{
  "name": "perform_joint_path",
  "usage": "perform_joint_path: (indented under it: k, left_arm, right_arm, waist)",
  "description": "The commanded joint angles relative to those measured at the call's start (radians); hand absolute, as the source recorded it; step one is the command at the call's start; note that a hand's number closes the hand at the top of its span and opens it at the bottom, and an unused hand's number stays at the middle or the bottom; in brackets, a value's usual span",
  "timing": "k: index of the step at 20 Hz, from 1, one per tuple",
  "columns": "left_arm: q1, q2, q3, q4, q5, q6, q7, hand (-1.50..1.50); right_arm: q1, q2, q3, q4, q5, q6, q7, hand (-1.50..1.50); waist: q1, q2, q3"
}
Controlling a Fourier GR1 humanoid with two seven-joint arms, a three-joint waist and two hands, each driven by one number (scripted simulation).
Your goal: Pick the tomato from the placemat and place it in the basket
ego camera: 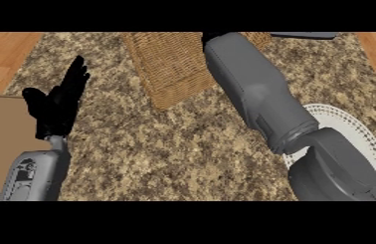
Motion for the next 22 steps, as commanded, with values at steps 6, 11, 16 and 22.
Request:
perform_joint_path:
  k: [6, 11, 16, 22]
  left_arm:
    - [-0.003, -0.006, -0.005, 0.004, -0.012, 0.007, -0.009, 0.00]
    - [-0.021, -0.022, -0.013, 0.000, -0.029, 0.034, 0.005, 0.00]
    - [0.055, -0.022, -0.017, -0.003, -0.016, 0.001, -0.044, 0.00]
    - [0.012, -0.027, -0.006, 0.014, -0.018, 0.020, -0.046, 0.00]
  right_arm:
    - [0.023, -0.010, -0.030, 0.015, -0.010, 0.028, -0.040, 1.50]
    - [0.070, -0.001, -0.011, 0.015, 0.019, 0.006, -0.039, 1.50]
    - [0.105, -0.001, -0.001, 0.015, 0.038, 0.028, -0.007, 1.50]
    - [0.102, -0.021, -0.007, 0.015, 0.045, 0.071, -0.032, 1.50]
  waist:
    - [-0.006, 0.001, 0.001]
    - [-0.008, 0.002, 0.001]
    - [-0.001, 0.003, 0.000]
    - [-0.004, 0.003, 0.001]
